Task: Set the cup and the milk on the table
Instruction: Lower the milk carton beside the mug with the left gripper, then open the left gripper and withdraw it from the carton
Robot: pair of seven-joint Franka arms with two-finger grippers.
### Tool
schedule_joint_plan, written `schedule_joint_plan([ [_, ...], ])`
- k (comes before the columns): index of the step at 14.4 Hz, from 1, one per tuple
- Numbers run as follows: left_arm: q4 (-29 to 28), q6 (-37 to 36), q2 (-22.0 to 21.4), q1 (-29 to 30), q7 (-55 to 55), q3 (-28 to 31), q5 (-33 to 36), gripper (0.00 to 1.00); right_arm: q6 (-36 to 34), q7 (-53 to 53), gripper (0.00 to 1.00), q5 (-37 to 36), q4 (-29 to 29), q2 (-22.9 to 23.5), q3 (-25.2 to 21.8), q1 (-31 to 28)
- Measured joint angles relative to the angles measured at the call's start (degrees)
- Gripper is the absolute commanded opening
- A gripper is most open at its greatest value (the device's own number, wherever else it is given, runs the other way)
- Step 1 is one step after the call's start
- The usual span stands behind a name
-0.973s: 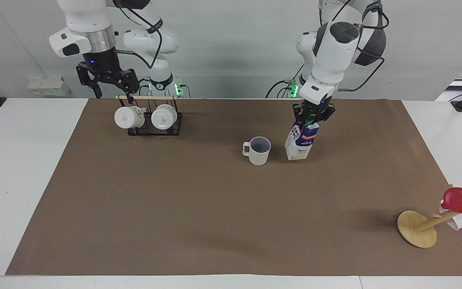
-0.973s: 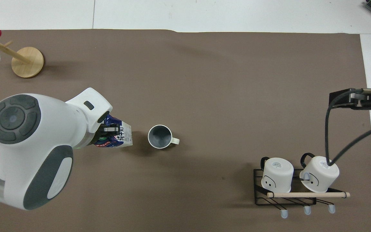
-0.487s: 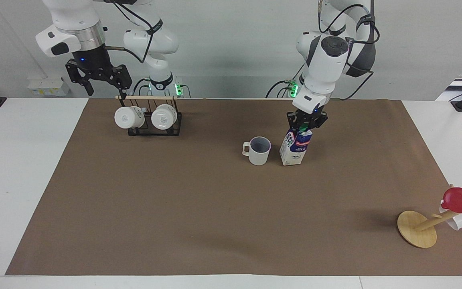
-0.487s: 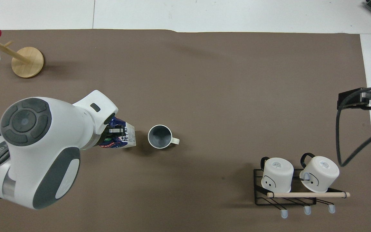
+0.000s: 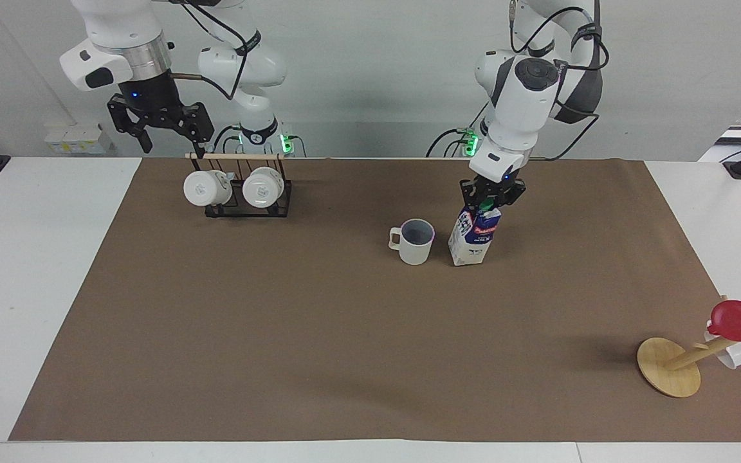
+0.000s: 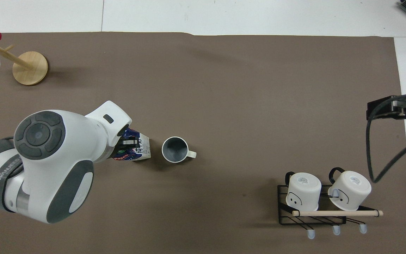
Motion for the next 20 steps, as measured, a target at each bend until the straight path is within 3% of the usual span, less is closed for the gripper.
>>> schedule_joint_plan([
  [2, -0.1, 0.5, 0.6, -0.2, 0.0, -0.1, 0.0, 0.51, 0.0, 0.0, 1.0, 0.3, 0.0, 0.0, 0.1, 0.0],
  [4, -0.1, 0.5, 1.0, -0.5, 0.0, -0.1, 0.0, 0.97, 0.0, 0.0, 1.0, 1.2, 0.0, 0.0, 0.1, 0.0],
  [5, -0.1, 0.5, 1.0, -0.6, 0.0, -0.1, 0.0, 1.0, 0.0, 0.0, 1.0, 1.3, 0.0, 0.0, 0.1, 0.0],
  [10, 1.3, -0.5, 0.8, -0.7, 0.0, 0.0, 0.0, 1.0, 0.0, 0.0, 1.0, 2.1, 0.0, 0.0, -0.1, -0.9],
  [15, 10.6, -11.9, -0.5, 0.0, 2.2, 1.3, 0.0, 1.0, 0.0, 0.0, 1.0, 2.1, 0.0, 0.0, -0.1, -1.1],
  [20, 19.6, -23.2, -1.0, 6.8, 12.0, 2.0, 0.0, 1.0, 0.0, 0.0, 1.0, 2.1, 0.0, 0.0, -0.1, -1.1],
])
